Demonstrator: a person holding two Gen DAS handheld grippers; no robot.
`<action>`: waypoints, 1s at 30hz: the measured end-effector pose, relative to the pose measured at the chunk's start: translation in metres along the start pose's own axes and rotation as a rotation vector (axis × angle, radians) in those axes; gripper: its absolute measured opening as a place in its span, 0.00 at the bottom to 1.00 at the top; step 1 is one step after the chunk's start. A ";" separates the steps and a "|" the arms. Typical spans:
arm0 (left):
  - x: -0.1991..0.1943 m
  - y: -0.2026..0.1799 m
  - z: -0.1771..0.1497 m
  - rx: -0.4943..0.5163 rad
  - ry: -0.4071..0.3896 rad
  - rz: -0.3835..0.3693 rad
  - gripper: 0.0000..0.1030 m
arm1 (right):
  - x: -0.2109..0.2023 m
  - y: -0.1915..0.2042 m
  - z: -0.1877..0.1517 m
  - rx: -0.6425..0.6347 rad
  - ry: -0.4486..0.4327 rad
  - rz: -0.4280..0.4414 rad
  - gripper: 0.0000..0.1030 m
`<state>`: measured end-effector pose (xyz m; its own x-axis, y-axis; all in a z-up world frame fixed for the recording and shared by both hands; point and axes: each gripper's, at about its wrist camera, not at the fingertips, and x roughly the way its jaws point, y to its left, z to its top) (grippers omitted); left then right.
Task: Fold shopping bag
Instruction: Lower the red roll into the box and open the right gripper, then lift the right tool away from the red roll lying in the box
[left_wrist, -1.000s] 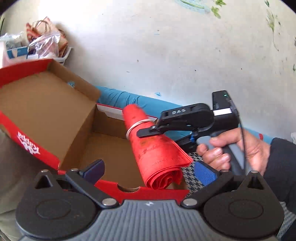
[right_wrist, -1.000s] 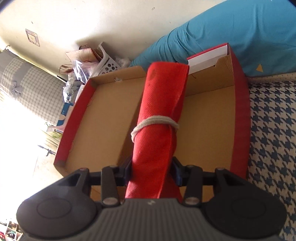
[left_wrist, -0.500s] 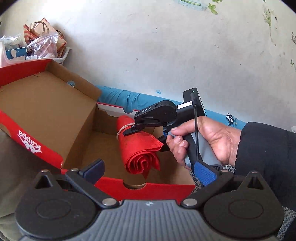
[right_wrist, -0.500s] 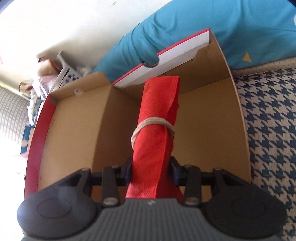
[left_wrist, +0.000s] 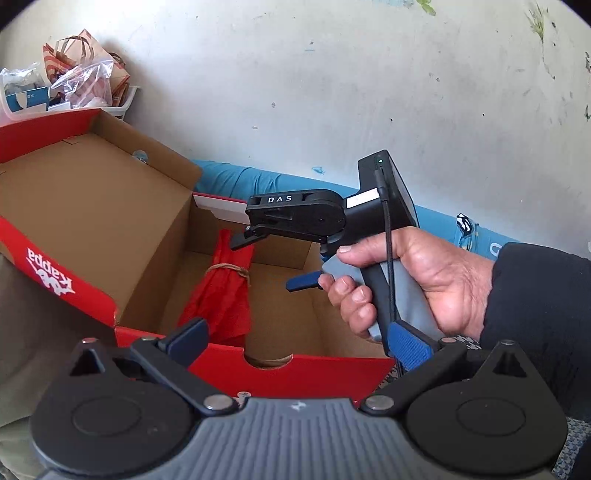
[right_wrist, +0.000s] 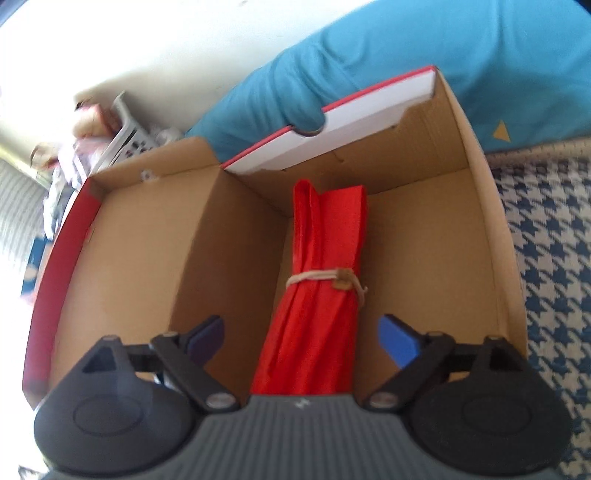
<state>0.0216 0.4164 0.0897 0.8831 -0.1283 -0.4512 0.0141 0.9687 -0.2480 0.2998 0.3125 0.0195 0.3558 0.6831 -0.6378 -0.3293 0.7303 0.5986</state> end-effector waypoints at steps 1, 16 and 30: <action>0.001 0.000 0.000 -0.004 0.001 0.002 1.00 | -0.005 0.004 -0.003 -0.040 -0.003 -0.001 0.96; 0.005 -0.005 -0.001 -0.044 -0.034 0.054 1.00 | -0.097 0.079 -0.059 -0.686 -0.023 -0.556 1.00; 0.011 -0.019 0.004 -0.015 -0.028 0.193 1.00 | -0.154 0.074 -0.092 -0.692 -0.120 -0.701 1.00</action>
<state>0.0332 0.3973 0.0933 0.8816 0.0659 -0.4674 -0.1639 0.9714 -0.1721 0.1396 0.2616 0.1176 0.7390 0.1193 -0.6631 -0.4353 0.8357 -0.3347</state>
